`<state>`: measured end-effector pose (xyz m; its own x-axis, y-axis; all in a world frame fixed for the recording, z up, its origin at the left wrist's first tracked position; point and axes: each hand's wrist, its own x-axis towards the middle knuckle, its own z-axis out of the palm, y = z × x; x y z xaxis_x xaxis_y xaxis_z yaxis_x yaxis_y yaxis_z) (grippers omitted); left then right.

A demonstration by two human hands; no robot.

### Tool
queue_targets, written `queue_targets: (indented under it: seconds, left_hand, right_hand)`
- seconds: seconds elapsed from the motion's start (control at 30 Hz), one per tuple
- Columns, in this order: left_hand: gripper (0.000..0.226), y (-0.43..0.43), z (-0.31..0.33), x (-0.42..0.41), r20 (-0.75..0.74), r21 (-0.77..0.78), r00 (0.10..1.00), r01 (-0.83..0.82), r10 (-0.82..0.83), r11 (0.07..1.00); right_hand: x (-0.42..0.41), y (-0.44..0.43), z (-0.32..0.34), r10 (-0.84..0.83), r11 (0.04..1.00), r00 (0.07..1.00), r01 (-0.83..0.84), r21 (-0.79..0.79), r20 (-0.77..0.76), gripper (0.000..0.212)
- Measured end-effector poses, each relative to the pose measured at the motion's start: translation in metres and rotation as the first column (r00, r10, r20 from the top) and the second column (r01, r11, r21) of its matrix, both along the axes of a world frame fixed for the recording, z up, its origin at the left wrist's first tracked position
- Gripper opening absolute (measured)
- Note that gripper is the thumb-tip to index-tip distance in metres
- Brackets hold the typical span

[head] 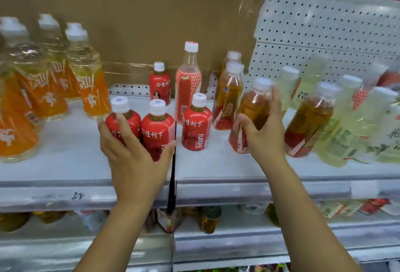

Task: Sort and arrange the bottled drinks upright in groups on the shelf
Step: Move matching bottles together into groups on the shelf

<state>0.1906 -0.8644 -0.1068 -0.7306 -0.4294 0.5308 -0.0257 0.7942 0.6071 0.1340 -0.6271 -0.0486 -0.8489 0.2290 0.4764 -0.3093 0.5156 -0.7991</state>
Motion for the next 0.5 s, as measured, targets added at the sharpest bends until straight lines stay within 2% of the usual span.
queue_targets:
  seconds: [0.13,0.2,0.27,0.33,0.4,0.43,0.5]
  left_hand:
    - [0.116,-0.001,0.001,-0.002,0.018,-0.012,1.000,-0.003,0.003,1.000]
    - [0.119,-0.002,0.003,-0.002,0.034,0.002,0.999,0.006,-0.006,1.000]
    - [0.122,-0.004,0.005,-0.002,0.055,0.032,0.998,0.029,-0.031,0.999]
    - [0.124,-0.007,0.007,-0.003,0.064,0.053,0.996,0.066,-0.070,0.996]
    - [0.125,-0.012,0.008,-0.005,0.077,0.060,0.991,0.104,-0.109,0.993]
    - [0.126,-0.015,0.009,-0.007,0.086,0.063,0.988,0.124,-0.129,0.990]
    - [0.129,-0.022,0.011,-0.012,0.118,0.078,0.979,0.157,-0.166,0.984]
  right_hand:
    - [-0.019,0.004,0.001,-0.004,0.998,0.999,0.002,0.057,0.039,0.098]
    - [-0.015,0.006,0.000,-0.068,0.991,0.997,0.063,0.117,0.037,0.096]
    - [0.000,0.004,-0.001,-0.162,0.970,0.984,0.174,0.171,-0.078,0.083]
    - [0.014,-0.003,0.004,-0.186,0.943,0.941,0.252,0.219,-0.281,0.061]
    - [0.016,-0.010,0.017,-0.044,0.933,0.916,0.180,0.311,-0.398,0.038]
    - [0.011,-0.014,0.026,0.049,0.934,0.917,0.098,0.344,-0.395,0.031]
    - [0.000,-0.028,0.047,0.165,0.947,0.951,-0.079,0.311,-0.260,0.028]
